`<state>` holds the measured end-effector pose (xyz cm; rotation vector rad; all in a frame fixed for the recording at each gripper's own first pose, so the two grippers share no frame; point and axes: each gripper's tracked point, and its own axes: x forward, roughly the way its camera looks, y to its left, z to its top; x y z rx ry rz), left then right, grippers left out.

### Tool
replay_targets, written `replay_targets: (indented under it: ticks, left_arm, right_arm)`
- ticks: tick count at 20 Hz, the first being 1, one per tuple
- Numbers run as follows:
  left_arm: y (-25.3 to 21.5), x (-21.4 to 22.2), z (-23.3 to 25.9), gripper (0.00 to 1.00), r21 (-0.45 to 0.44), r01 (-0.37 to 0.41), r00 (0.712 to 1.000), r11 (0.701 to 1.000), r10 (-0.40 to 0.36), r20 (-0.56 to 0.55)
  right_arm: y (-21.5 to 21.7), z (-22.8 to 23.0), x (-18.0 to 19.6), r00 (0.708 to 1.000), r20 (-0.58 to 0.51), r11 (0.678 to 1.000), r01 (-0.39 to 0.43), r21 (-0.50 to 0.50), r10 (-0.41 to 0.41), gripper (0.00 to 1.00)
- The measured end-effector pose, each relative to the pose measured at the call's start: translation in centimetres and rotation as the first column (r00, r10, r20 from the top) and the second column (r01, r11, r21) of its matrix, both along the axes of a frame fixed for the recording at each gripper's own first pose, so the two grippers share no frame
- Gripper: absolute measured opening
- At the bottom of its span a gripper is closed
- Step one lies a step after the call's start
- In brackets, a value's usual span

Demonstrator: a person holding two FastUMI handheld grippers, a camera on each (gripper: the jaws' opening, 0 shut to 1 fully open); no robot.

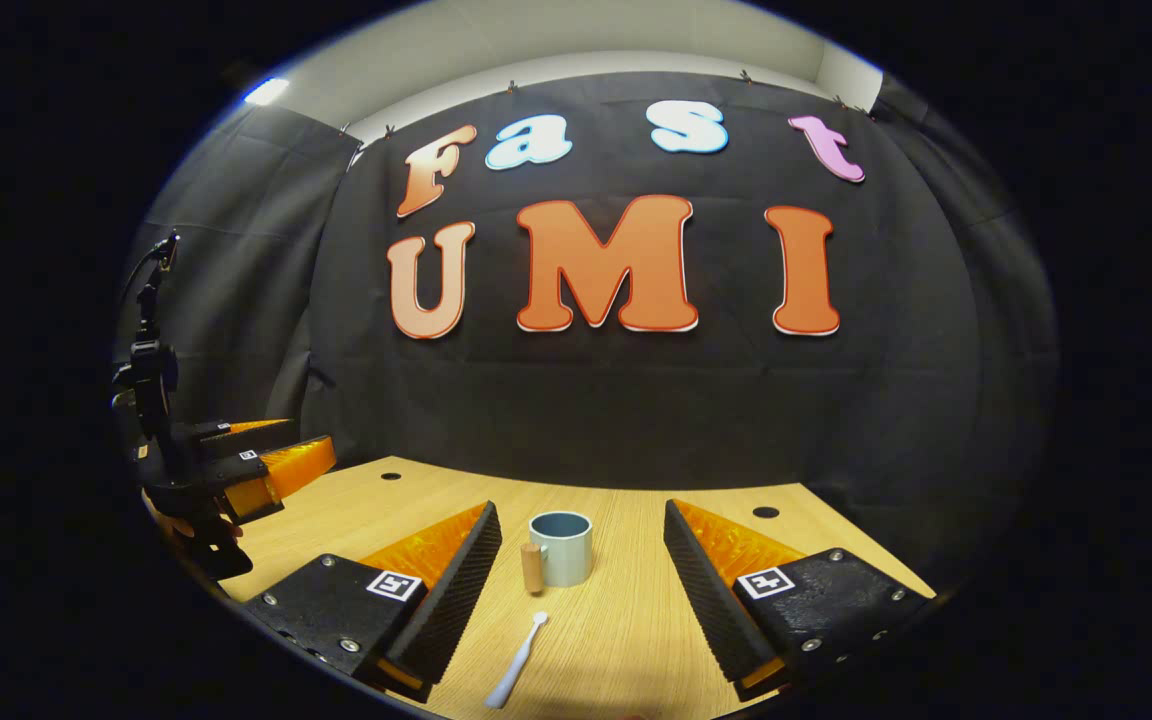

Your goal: Put the toothbrush and toothpaste on the desktop into the cup, then pick up the cup and place it on the coaster on the desktop.

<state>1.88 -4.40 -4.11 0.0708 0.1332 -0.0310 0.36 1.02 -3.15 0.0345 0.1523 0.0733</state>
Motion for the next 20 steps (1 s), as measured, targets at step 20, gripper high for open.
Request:
replay_targets:
  ticks: [20]
  left_arm:
    - [-1.7, -0.4, -13.1, 0.98, -0.008, 0.081, 0.848, 0.997, -0.073, -0.525]
  right_arm:
    - [3.7, -9.7, -0.4, 0.811, -0.567, 0.989, -0.141, 0.052, 0.145, 0.89]
